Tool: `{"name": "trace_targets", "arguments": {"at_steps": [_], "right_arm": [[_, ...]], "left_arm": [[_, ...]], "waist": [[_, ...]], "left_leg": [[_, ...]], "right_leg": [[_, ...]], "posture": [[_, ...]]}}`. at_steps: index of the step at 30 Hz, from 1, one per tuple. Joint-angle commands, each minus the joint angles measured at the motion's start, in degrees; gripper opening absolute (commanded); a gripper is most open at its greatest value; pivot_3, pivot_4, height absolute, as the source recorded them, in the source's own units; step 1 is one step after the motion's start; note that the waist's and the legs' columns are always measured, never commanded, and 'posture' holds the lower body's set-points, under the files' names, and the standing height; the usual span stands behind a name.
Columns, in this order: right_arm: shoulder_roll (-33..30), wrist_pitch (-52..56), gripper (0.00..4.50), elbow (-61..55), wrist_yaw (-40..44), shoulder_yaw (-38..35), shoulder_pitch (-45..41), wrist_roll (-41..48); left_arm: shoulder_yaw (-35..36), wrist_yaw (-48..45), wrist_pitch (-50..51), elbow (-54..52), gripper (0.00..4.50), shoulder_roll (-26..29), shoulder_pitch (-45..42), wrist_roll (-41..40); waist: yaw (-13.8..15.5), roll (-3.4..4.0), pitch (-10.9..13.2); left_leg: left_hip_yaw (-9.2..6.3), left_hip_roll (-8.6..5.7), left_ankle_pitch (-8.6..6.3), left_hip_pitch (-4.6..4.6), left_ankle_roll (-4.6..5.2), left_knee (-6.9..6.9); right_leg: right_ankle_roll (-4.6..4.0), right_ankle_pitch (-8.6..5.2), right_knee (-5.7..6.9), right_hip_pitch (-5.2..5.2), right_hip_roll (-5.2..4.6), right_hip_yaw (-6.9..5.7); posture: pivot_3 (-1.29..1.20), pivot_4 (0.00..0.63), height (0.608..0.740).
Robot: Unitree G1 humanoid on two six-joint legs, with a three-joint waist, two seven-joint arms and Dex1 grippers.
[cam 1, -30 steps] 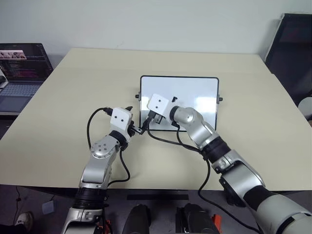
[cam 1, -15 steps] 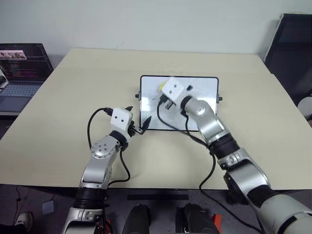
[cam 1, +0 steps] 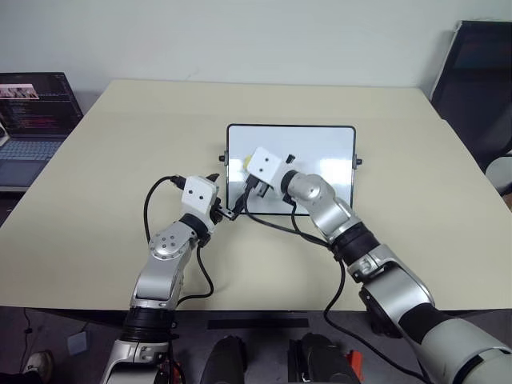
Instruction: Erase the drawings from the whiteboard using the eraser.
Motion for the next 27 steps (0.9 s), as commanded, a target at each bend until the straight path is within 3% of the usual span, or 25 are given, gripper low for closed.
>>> {"name": "trace_targets", "arguments": {"at_steps": [1, 6, 15, 20, 27], "right_arm": [[-1.3, 3.7, 0.87, -3.5, 4.0, 2.4, 3.3, -1.3], [-2.6, 4.4, 0.87, -7.0, 3.2, 0.5, 5.0, -0.8], [-1.0, -0.4, 0.87, 0.2, -7.7, -5.2, -2.6, 0.1], [-0.4, 0.3, 0.87, 3.5, -4.1, -2.5, -4.1, -0.7], [-0.1, 6.8, 0.87, -0.8, 5.2, 0.7, -1.4, 0.0]], "left_arm": [[0.8, 0.7, -0.5, -3.0, 4.5, 0.1, 0.1, -0.2], [0.7, 1.0, -0.6, -2.9, 4.5, 0.1, 0.3, -0.3], [0.3, 0.6, -1.0, -1.6, 4.5, -0.1, -0.5, -0.3], [0.4, 0.5, -1.2, -1.3, 4.5, -0.1, -0.5, -0.3], [0.7, 0.9, -1.0, -2.1, 4.5, 0.0, 0.4, -0.3]], "waist": [[0.0, -0.01, 0.0], [0.1, -0.01, 0.0], [0.2, -0.01, 0.0], [0.1, 0.0, 0.0], [-0.1, 0.0, 0.0]], "left_leg": [[-0.01, 0.0, 0.0, 0.0, 0.0, 0.0], [-0.02, -0.01, 0.0, 0.01, 0.0, 0.02], [0.01, -0.01, 0.01, 0.01, 0.0, 0.02], [0.04, -0.01, 0.0, 0.0, 0.0, -0.03], [0.01, 0.01, 0.01, 0.03, 0.0, -0.01]], "right_leg": [[0.0, 0.0, 0.0, 0.0, 0.0, 0.0], [0.0, 0.0, 0.01, 0.02, 0.0, -0.02], [0.0, 0.0, -0.01, 0.0, 0.0, 0.0], [0.0, 0.0, -0.02, -0.01, 0.0, 0.02], [0.0, 0.0, 0.01, 0.0, 0.02, 0.01]], "posture": [[0.0, 0.15, 0.74], [0.0, 0.15, 0.74], [0.0, 0.15, 0.74], [0.0, 0.15, 0.74], [0.0, 0.15, 0.74]]}}
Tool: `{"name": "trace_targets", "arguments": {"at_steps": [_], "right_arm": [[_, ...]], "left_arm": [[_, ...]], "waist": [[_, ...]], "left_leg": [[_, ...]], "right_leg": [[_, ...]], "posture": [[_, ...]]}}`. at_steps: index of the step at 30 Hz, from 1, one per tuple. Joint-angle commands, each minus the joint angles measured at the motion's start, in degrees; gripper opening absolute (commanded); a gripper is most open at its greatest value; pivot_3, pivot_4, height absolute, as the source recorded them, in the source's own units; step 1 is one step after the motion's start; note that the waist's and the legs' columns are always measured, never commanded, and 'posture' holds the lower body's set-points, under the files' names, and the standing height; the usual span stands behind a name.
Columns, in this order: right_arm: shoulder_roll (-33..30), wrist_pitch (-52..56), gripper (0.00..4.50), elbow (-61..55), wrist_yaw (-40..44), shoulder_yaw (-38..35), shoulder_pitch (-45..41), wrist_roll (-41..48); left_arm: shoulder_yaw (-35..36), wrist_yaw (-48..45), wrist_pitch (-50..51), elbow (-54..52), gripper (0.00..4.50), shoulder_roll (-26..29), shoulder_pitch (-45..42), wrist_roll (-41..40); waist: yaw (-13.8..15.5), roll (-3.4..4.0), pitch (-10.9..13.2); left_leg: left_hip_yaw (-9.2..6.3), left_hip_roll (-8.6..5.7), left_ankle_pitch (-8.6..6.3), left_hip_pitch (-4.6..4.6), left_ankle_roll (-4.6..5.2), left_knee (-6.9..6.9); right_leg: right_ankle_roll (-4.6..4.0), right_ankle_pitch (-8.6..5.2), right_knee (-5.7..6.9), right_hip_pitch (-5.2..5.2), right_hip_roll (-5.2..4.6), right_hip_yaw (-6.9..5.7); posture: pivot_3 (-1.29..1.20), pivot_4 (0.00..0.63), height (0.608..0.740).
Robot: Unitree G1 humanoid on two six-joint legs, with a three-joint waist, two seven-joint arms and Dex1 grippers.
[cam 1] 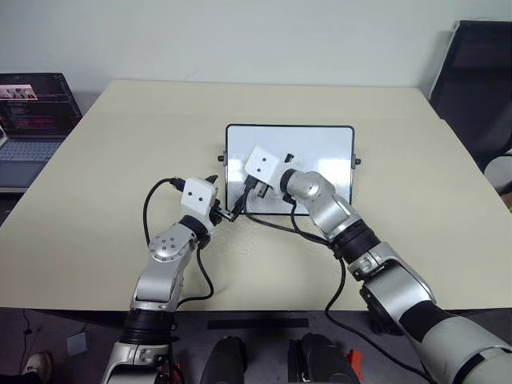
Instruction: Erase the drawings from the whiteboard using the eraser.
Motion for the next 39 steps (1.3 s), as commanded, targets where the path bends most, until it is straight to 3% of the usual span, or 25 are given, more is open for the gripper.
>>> {"name": "trace_targets", "arguments": {"at_steps": [1, 4, 17, 31, 39], "right_arm": [[-0.2, 3.8, 0.87, -1.7, 2.8, 0.4, 1.3, 0.2], [-0.3, 4.4, 0.87, -2.3, 2.6, -0.1, 1.4, 0.1], [0.6, -3.4, 0.87, 5.5, -11.7, -5.2, -5.1, 0.0], [-0.6, 2.5, 0.87, -0.3, 2.8, 1.2, 0.8, -0.5], [-0.6, -1.5, 0.87, 4.6, -7.5, -3.1, -3.5, -0.6]], "left_arm": [[0.8, 0.2, -1.1, -2.1, 4.5, 0.1, -0.1, -0.3], [0.9, 0.3, -1.1, -2.1, 4.5, 0.1, 0.0, -0.3], [0.4, 0.2, -0.4, -2.1, 4.5, -0.1, -0.9, -0.3], [0.3, 0.1, -0.6, -2.5, 4.5, 0.0, -0.1, -0.2], [0.2, -0.3, -1.1, -1.6, 4.5, 0.0, -0.7, -0.3]], "waist": [[0.0, 0.0, 0.0], [0.1, 0.0, 0.0], [0.2, 0.0, 0.0], [0.2, 0.0, 0.0], [0.3, 0.0, 0.0]], "left_leg": [[0.0, 0.0, 0.0, 0.0, 0.0, 0.0], [-0.01, -0.01, 0.0, 0.0, 0.0, 0.01], [0.01, -0.01, 0.0, -0.01, 0.0, 0.0], [0.0, -0.01, 0.0, -0.01, 0.0, 0.01], [-0.01, -0.01, 0.01, -0.01, 0.0, 0.02]], "right_leg": [[0.0, 0.0, 0.0, 0.0, -0.01, 0.0], [0.0, 0.0, 0.0, 0.01, -0.02, 0.0], [0.0, 0.0, -0.03, 0.0, -0.02, 0.01], [0.0, 0.0, -0.02, 0.0, -0.02, 0.01], [0.0, 0.0, -0.01, 0.0, -0.02, -0.02]], "posture": [[0.0, 0.15, 0.74], [0.0, 0.15, 0.74], [0.0, 0.15, 0.74], [0.0, 0.15, 0.74], [0.0, 0.15, 0.74]]}}
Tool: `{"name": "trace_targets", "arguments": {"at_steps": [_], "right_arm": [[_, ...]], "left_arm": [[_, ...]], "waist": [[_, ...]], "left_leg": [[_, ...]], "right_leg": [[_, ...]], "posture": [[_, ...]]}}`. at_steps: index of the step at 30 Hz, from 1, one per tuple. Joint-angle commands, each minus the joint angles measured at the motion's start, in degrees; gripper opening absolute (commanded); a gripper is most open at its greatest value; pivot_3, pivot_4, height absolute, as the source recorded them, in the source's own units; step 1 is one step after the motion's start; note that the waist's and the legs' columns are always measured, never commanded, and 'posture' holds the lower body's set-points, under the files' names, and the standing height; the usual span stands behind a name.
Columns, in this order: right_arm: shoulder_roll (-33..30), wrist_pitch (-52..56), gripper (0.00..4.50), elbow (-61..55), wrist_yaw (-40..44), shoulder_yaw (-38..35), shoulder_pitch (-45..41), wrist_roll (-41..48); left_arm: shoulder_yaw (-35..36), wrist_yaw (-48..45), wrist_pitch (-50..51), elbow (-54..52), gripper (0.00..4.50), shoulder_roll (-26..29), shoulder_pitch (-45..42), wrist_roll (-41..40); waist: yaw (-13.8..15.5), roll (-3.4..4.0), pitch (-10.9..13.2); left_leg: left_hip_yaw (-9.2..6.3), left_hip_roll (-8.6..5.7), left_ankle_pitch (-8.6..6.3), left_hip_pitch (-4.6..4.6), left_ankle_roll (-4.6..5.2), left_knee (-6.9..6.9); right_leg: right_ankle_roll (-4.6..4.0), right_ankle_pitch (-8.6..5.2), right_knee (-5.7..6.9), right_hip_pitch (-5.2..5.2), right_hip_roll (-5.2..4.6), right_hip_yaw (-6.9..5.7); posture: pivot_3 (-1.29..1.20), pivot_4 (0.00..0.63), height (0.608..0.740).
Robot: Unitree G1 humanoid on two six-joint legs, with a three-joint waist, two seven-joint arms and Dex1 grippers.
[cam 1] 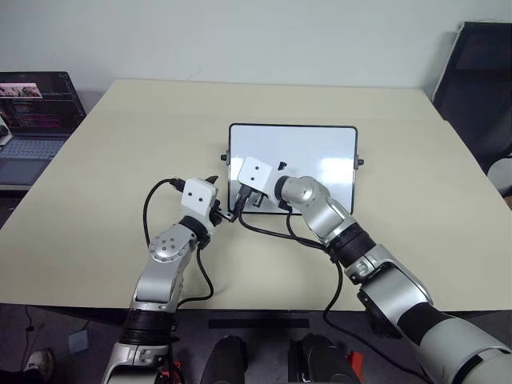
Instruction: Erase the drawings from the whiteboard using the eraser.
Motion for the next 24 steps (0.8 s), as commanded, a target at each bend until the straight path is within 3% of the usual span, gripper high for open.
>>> {"name": "trace_targets", "arguments": {"at_steps": [1, 4, 15, 20, 24], "right_arm": [[-1.4, -2.1, 0.87, 3.6, -7.1, -4.4, -3.2, -0.5], [-1.6, -4.0, 0.87, 5.3, -10.5, -6.1, -4.6, 0.0], [0.0, -4.4, 0.87, 0.7, -9.9, -7.2, -1.2, 2.0], [0.4, -5.9, 0.87, -8.5, -5.4, -9.0, 3.2, 6.9], [-4.5, -1.9, 0.87, -21.4, -0.6, -11.4, 11.7, 10.0]], "left_arm": [[0.3, -0.3, -1.2, -1.4, 4.5, 0.0, -0.9, -0.3], [0.2, -0.4, -1.2, -1.4, 4.5, 0.0, -0.9, -0.3], [-0.1, -0.8, -1.2, -1.4, 4.5, -0.1, -1.4, -0.3], [-0.2, -1.4, -1.0, -2.1, 4.5, -0.3, -1.6, -0.6], [-0.1, -2.3, -1.2, -2.8, 4.5, -0.4, -1.5, -1.4]], "waist": [[0.1, 0.0, 0.0], [0.1, 0.0, 0.0], [0.0, 0.0, 0.0], [0.0, 0.01, 0.0], [0.3, 0.0, 0.0]], "left_leg": [[0.01, -0.01, 0.0, 0.0, 0.0, 0.01], [0.02, -0.02, 0.01, 0.0, 0.01, 0.01], [0.03, -0.01, 0.0, -0.02, 0.01, -0.05], [0.02, 0.0, -0.01, -0.06, 0.01, -0.07], [-0.04, -0.02, -0.01, -0.14, 0.01, -0.08]], "right_leg": [[0.0, 0.0, 0.0, 0.0, 0.0, 0.0], [0.0, 0.0, -0.02, 0.01, -0.02, 0.02], [0.0, 0.0, -0.03, -0.02, -0.02, 0.04], [0.0, 0.0, -0.06, -0.05, -0.01, 0.03], [0.01, 0.0, -0.1, -0.06, -0.02, -0.05]], "posture": [[0.0, 0.15, 0.74], [0.0, 0.15, 0.74], [0.0, 0.15, 0.74], [0.0, 0.15, 0.74], [0.0, 0.15, 0.74]]}}
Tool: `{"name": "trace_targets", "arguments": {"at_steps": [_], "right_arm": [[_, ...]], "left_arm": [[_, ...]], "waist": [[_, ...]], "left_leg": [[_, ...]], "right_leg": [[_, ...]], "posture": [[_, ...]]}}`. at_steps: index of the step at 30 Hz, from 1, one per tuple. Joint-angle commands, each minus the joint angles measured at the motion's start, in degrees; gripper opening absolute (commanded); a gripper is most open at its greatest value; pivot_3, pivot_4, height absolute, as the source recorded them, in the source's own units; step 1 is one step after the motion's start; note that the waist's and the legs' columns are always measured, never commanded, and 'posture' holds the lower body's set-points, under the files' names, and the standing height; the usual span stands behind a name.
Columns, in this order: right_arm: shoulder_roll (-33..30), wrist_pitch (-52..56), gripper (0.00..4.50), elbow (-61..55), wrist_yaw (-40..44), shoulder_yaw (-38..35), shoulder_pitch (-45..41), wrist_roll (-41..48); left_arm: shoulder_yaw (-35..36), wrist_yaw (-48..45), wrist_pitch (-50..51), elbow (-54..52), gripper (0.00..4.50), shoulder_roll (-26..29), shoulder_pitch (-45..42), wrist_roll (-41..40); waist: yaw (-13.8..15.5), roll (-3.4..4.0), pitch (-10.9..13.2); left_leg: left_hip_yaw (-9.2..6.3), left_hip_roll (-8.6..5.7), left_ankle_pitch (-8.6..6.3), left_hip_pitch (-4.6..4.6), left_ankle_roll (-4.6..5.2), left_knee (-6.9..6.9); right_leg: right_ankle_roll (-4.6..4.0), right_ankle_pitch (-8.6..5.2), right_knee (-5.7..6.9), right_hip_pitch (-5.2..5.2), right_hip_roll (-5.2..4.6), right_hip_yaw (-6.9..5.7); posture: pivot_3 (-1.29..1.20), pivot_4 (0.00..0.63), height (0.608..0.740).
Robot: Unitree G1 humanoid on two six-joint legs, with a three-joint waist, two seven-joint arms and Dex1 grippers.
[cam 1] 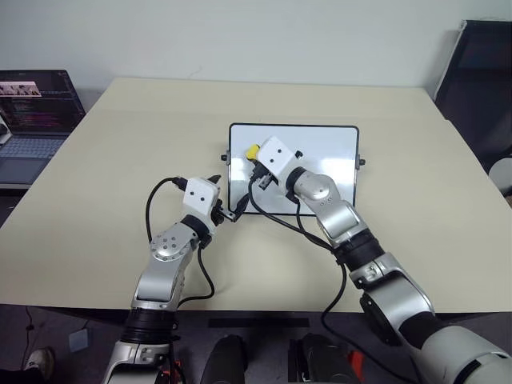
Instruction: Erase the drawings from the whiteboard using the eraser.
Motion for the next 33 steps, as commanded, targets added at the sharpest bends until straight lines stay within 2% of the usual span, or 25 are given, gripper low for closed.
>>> {"name": "trace_targets", "arguments": {"at_steps": [1, 7, 13, 24, 33], "right_arm": [[-4.5, 3.5, 0.87, -12.7, 3.8, -3.9, 5.9, 3.3], [-9.9, 15.0, 0.87, -27.3, 4.4, -7.7, 14.8, 4.8], [-9.3, 22.4, 0.87, -35.1, 1.9, -7.6, 22.6, 4.5], [-8.7, 24.9, 0.87, -37.1, -0.7, -6.5, 22.5, 3.7], [-17.9, 29.2, 0.87, -42.7, -3.4, -15.2, 26.0, 1.5]], "left_arm": [[0.1, -1.1, -1.3, -3.0, 4.5, -0.2, -0.8, -1.4], [-1.0, -3.2, -0.5, -5.6, 4.5, -1.4, 0.1, -3.4], [-0.7, -2.4, 0.4, -6.3, 4.5, -2.2, 0.6, -3.5], [-0.7, -3.1, 0.5, -5.3, 4.5, -1.8, -0.5, -3.8], [-5.7, -10.5, -1.4, -0.2, 4.5, -4.4, -7.0, -5.8]], "waist": [[0.2, -0.01, 0.0], [-0.1, 0.0, 0.0], [-0.4, -0.01, 0.0], [-0.1, -0.01, 0.0], [0.3, -0.04, 0.0]], "left_leg": [[0.0, -0.02, 0.0, -0.03, 0.0, 0.01], [0.02, 0.0, 0.0, -0.04, 0.0, 0.04], [0.06, 0.03, 0.0, 0.0, 0.0, 0.02], [0.12, 0.0, 0.0, 0.0, 0.0, 0.05], [0.17, -0.08, 0.0, -0.05, 0.0, 0.07]], "right_leg": [[0.0, 0.0, -0.02, 0.01, -0.02, -0.07], [0.0, 0.0, 0.0, 0.01, 0.0, -0.05], [0.01, -0.01, 0.02, -0.01, 0.09, 0.03], [0.03, -0.02, -0.01, 0.0, 0.09, 0.07], [0.06, -0.04, -0.06, 0.04, 0.04, 0.0]], "posture": [[0.0, 0.15, 0.74], [0.0, 0.15, 0.74], [0.0, 0.15, 0.74], [0.0, 0.15, 0.74], [0.0, 0.15, 0.74]]}}
